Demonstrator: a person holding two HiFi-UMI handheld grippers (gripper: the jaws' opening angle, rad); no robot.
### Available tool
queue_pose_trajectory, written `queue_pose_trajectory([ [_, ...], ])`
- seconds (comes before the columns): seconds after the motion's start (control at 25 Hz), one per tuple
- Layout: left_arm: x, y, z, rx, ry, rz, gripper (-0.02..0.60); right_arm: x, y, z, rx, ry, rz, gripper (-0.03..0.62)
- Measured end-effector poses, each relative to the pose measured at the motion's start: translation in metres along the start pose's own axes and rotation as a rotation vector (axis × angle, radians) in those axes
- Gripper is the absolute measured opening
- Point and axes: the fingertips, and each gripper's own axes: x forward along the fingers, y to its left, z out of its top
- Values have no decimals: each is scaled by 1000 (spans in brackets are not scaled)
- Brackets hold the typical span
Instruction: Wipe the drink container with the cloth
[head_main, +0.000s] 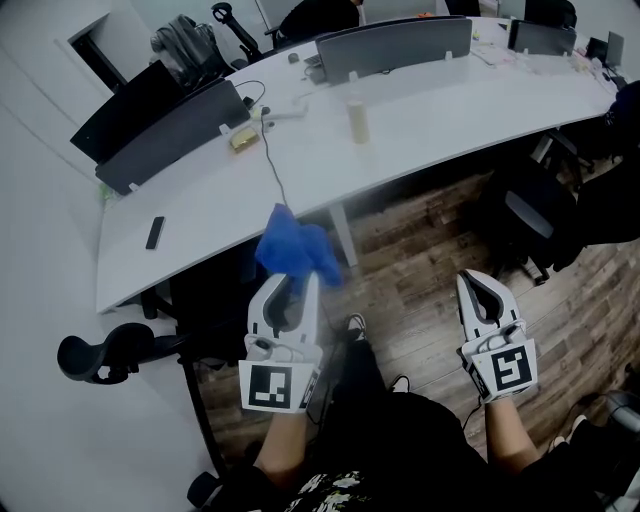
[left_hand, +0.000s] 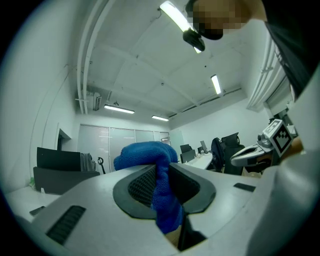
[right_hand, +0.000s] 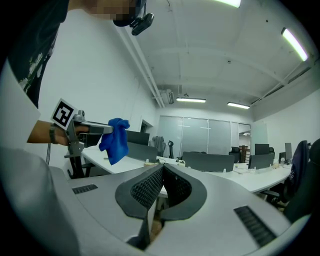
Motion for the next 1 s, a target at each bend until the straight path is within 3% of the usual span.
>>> queue_pose_trajectory([
  [0.48, 57, 34, -11, -10, -20, -4, 64, 63, -19, 3, -8, -25, -3, -1],
  [1.0, 140, 104, -24, -19, -16, -31, 64, 166, -36, 17, -24, -28, -26, -1],
])
